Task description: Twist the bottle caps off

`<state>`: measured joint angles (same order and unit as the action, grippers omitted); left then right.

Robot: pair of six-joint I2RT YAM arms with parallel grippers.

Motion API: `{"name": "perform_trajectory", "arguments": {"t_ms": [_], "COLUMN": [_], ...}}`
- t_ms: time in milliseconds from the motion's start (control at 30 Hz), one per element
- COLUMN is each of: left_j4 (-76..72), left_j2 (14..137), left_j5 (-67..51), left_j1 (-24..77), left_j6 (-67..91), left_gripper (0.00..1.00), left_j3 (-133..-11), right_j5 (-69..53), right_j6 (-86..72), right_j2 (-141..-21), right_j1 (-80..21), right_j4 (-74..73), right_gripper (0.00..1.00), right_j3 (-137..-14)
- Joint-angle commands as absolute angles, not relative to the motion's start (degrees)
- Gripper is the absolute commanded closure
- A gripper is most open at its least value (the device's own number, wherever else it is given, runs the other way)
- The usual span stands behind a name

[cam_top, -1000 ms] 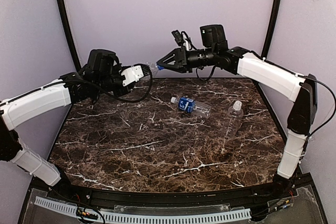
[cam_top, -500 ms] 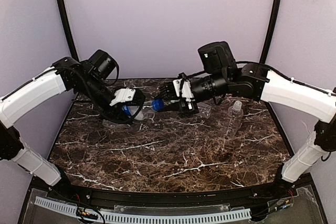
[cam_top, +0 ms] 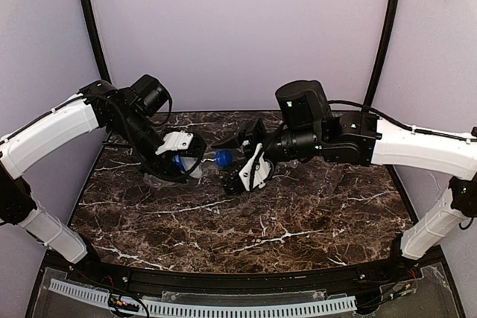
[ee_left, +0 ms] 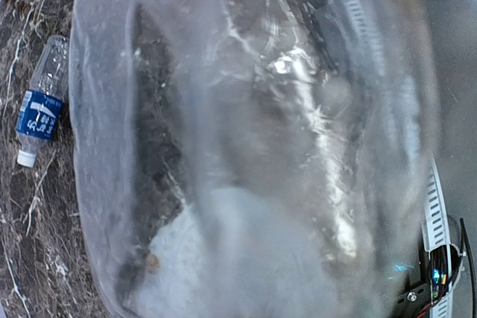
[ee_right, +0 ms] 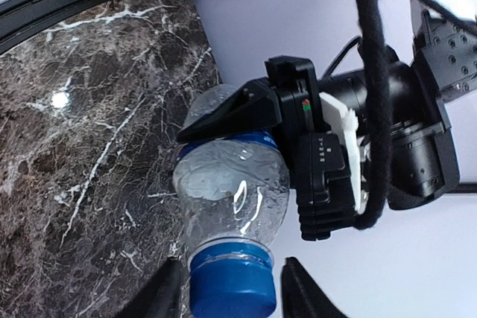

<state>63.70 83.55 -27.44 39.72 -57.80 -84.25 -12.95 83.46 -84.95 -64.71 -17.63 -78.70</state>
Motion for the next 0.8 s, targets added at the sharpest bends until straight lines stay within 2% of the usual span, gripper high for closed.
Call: {"name": "perform_trajectory", "arguments": {"t_ms": [0, 67, 133, 167, 333, 467, 700, 767], "left_j4": [60.28, 59.97, 59.71, 59.48, 52.82, 42.5, 24.93, 21.44], "left_j2": [83.15, 83.02, 82.66, 82.52, 82.03, 81.76, 80.56, 80.14], "left_j5": [-32.45, -31.71, -31.0, -30.71, -26.41, -16.93, 3.21, 6.53], "left_j1": [40.93, 40.94, 40.89, 40.88, 40.95, 40.93, 40.94, 41.08], "left_j6": [-57.2, -56.5, -56.28, -56.22, -51.5, -44.85, -43.0, -44.04], "left_gripper": [0.74, 0.74, 0.74, 0.74, 0.74, 0.73, 0.72, 0.72], "left_j3": [-86.31, -86.26, -85.93, -85.55, -84.02, -82.49, -77.33, -75.47], "right_j5": [-9.02, -8.35, -8.61, -8.92, -11.46, -10.64, -25.36, -22.99], "right_j6": [82.94, 80.04, 76.41, 74.6, 61.22, 46.2, -6.38, -16.84], "right_j2": [-84.15, -82.96, -81.19, -80.12, -75.84, -73.34, -78.59, -80.95], "right_j1": [-65.03, -65.04, -64.96, -64.82, -64.37, -63.46, -48.82, -46.74], "right_j4": [-5.91, -3.66, -1.07, -0.38, 4.35, 3.52, 0.98, 0.28], "right_gripper": [0.33, 0.2, 0.03, 0.02, 0.01, 0.01, 0.01, 0.11], "right_j3": [-75.33, -74.2, -72.51, -71.65, -69.44, -70.27, -80.47, -82.87]}}
